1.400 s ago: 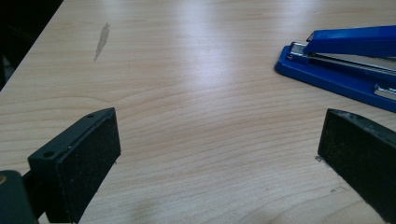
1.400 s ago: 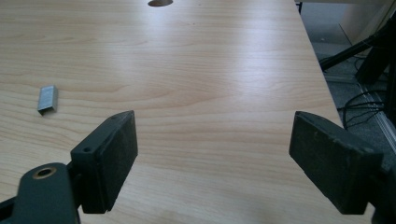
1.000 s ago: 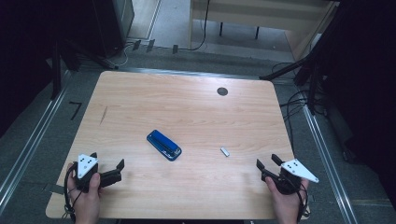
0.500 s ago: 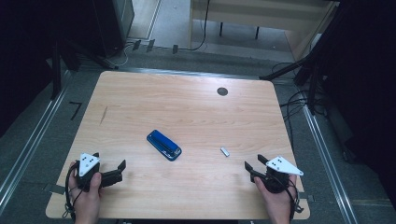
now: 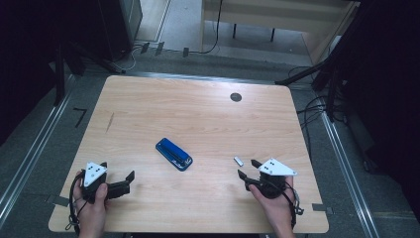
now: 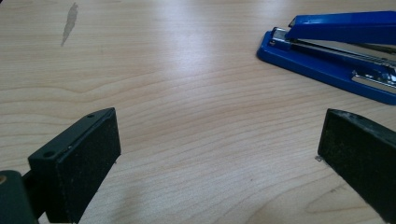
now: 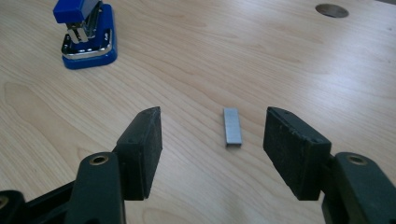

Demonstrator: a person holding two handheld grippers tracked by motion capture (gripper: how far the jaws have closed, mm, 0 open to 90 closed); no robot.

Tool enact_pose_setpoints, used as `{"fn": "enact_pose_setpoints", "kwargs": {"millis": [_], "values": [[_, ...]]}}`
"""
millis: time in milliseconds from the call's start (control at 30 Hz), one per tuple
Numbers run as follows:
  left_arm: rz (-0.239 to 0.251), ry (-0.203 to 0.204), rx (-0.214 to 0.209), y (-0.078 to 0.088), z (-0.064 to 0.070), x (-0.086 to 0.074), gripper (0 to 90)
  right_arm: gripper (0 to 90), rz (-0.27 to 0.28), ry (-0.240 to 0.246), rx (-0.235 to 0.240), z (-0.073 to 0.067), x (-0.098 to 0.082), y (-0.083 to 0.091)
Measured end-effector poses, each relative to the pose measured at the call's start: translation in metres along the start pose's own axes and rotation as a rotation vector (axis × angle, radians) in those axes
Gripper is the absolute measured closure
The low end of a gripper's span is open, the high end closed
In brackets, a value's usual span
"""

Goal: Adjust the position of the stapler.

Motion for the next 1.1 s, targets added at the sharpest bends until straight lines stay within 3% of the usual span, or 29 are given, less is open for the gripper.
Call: {"fn": "enact_pose_setpoints", "kwargs": {"millis": [200,400,667,933,1100], "values": [[-0.009,-0.004,-0.021,-0.001,0.001,0.000,0.0,36.7,0.003,0.002,0.023,-0.013,0.013,-0.010],[0.009,0.028,-0.028,-0.001,-0.002,0.001,0.0,29.0,0.004,0.009,0.030,-0.024,0.022,-0.016],[0.010,0.045,-0.051,-0.004,-0.003,0.003,0.0,27.9,0.005,0.034,0.042,-0.038,0.037,-0.023],[0.001,0.028,-0.073,-0.006,0.001,0.003,0.0,27.4,0.001,0.034,0.077,-0.051,0.039,-0.026],[0.002,0.029,-0.062,-0.005,0.000,0.003,0.0,27.2,-0.006,0.046,0.096,-0.061,0.042,-0.033]]}}
Point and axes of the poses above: each handheld gripper's, and its own axes: y roughly backward along the jaws, x roughly out of its top, z roughly to its right, the point moved 10 cm from there along -y, roughly forward along the jaws, and after that the axes turned 12 degrees about -x, right-handed, at the moved point
